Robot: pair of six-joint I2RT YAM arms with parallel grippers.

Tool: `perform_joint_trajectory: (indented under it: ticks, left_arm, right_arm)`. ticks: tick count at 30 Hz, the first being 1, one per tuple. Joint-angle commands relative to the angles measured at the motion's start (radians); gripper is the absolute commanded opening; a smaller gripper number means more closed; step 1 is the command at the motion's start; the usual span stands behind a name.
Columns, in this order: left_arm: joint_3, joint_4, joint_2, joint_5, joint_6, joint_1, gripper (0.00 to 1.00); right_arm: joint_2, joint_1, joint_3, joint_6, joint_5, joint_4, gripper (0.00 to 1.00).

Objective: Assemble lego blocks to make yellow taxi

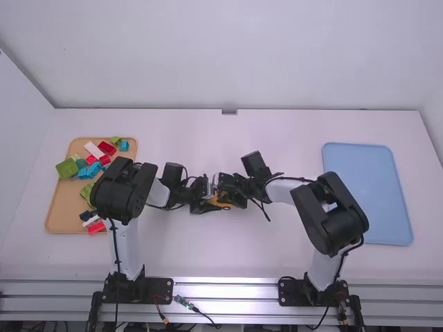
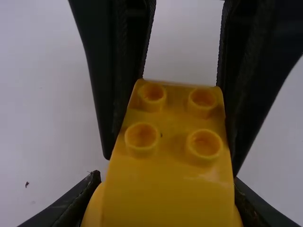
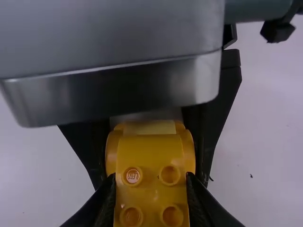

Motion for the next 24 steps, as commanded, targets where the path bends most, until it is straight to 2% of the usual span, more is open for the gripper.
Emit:
perform_joint_trajectory:
  ticks: [1, 13, 22, 24]
  left_arm:
    - [-0.006, -0.017, 0.022, -0.023, -0.01, -0.019, 0.35]
    - [-0.006, -0.017, 0.022, -0.023, -0.01, -0.02, 0.35]
    - [-0.005, -0.025, 0.022, -0.024, -0.01, -0.02, 0.36]
    - [-0.006, -0.024, 0.022, -0.024, -0.01, -0.019, 0.37]
  right_arm:
    - [0.059, -0.005, -0.011, 0.049, 0.115, 0.005, 0.3]
    - [0.036, -0.005, -0.012, 0.049, 0.103, 0.0, 0.38]
    - [0.006, -0.004, -0.011, 0.049, 0.076, -0.006, 0.39]
    - [-0.002, -0.008, -0.011, 0.049, 0.059, -0.005, 0.43]
